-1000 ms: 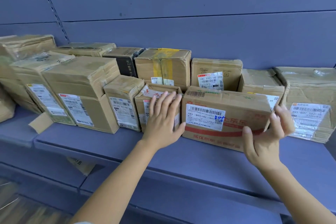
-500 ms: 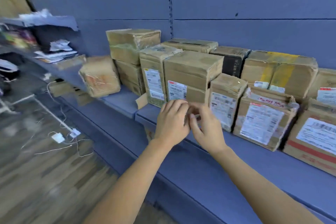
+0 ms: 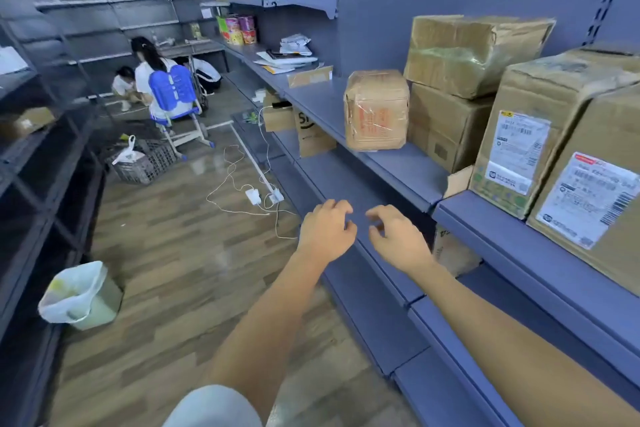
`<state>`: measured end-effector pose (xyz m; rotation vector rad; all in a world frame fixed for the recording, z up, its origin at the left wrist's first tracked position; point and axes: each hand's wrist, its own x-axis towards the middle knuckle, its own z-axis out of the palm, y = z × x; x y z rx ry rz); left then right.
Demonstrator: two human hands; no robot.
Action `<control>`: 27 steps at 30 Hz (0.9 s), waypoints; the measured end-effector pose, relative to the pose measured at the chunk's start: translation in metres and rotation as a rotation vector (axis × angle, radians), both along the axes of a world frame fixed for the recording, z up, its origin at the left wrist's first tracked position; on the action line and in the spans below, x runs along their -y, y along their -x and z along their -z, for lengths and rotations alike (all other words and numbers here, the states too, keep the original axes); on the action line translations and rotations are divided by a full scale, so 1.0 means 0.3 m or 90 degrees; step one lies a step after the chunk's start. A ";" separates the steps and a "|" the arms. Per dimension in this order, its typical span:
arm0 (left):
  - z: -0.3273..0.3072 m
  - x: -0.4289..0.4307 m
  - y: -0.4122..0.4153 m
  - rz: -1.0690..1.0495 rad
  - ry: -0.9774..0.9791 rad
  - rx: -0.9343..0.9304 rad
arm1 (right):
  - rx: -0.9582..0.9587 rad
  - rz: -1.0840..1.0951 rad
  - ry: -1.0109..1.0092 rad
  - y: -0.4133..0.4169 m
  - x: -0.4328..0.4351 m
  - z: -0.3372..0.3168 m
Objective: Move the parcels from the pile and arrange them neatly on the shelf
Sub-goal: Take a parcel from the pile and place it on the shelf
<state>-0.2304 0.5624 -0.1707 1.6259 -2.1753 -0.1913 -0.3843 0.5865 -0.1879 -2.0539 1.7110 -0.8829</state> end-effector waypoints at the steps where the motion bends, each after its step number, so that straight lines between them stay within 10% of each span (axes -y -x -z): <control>1: 0.008 0.023 -0.026 -0.015 -0.007 -0.007 | 0.000 -0.008 -0.006 -0.017 0.029 -0.001; 13: -0.009 0.499 -0.046 -0.003 -0.004 0.011 | 0.040 -0.029 0.064 -0.046 0.532 -0.070; 20: -0.188 0.830 0.038 0.091 0.354 -0.122 | 0.067 -0.022 0.276 0.010 0.834 -0.206; 27: -0.208 0.997 0.178 0.185 0.446 -0.148 | -0.028 0.050 0.461 0.064 0.939 -0.281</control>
